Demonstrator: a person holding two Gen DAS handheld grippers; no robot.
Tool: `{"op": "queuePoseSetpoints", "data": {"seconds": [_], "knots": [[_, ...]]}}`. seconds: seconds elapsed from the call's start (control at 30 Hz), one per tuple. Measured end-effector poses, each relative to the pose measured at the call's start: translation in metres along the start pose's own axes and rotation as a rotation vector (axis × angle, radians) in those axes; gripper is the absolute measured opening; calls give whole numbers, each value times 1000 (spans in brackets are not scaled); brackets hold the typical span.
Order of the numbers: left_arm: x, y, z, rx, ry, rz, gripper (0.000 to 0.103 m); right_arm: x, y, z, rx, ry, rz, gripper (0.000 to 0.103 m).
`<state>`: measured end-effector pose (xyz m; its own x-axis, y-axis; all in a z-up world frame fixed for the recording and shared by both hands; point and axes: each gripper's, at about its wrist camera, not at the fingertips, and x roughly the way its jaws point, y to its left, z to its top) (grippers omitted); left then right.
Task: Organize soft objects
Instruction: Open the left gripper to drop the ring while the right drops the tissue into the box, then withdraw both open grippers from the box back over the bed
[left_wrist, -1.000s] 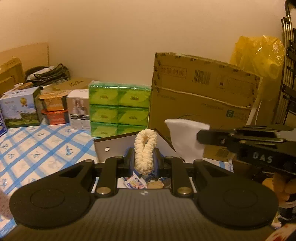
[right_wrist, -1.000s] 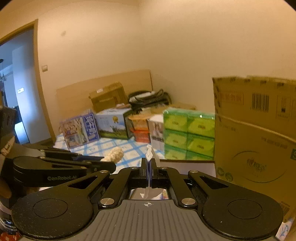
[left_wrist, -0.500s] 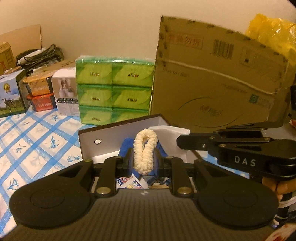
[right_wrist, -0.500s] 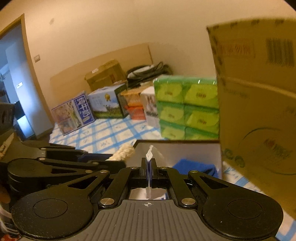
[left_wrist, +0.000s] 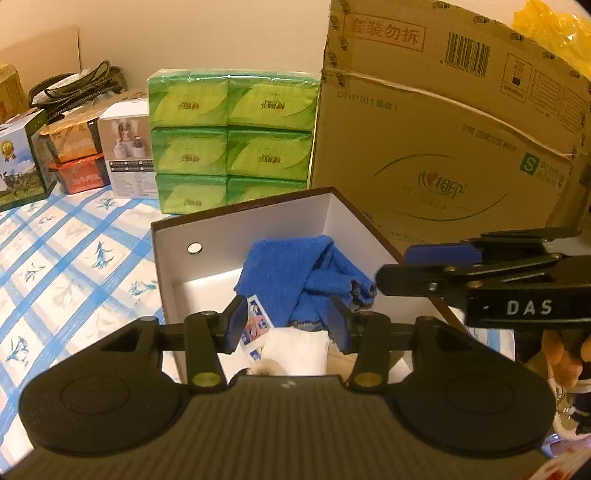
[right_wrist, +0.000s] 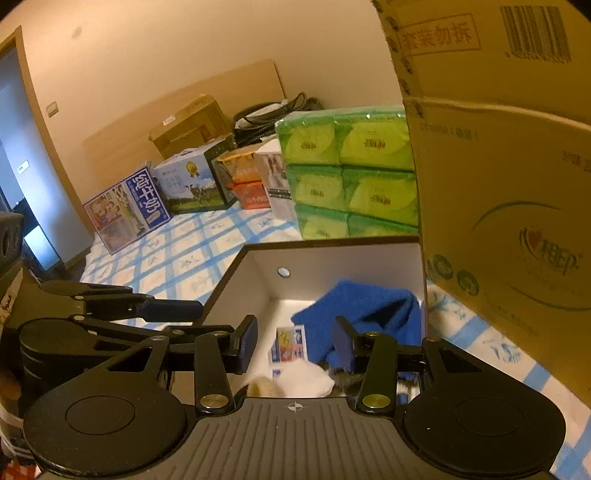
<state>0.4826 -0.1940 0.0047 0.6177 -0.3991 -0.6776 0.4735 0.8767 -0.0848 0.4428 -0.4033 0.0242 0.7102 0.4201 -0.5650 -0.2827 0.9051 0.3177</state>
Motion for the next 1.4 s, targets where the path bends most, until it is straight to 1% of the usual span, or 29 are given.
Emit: {"op": "queuePoseSetpoints", "data": {"seconds": [0.17, 0.37, 0.67, 0.9, 0.97, 1.03, 1.17, 1.4], "knots": [[-18, 3, -7, -21, 3, -7, 44, -20, -6, -6, 46, -6, -6, 46], [-53, 7, -19, -47, -18, -9, 44, -55, -6, -15, 96, -37, -4, 46], [-139, 9, -45, -107, -97, -14, 44, -136, 11, -34, 181, -157, 1, 48], [-205, 3, -67, -103, -147, 5, 44, -196, 42, -58, 187, -221, -13, 53], [-220, 0, -75, -97, -153, 9, 44, -212, 54, -67, 188, -240, -18, 56], [-236, -2, -86, -96, -161, 14, 44, -226, 66, -77, 189, -255, -22, 60], [-260, -6, -106, -101, -170, 28, 44, -248, 90, -96, 197, -277, -45, 64], [-302, -2, -145, -138, -181, 57, 44, -273, 132, -124, 217, -291, -19, 66]]}}
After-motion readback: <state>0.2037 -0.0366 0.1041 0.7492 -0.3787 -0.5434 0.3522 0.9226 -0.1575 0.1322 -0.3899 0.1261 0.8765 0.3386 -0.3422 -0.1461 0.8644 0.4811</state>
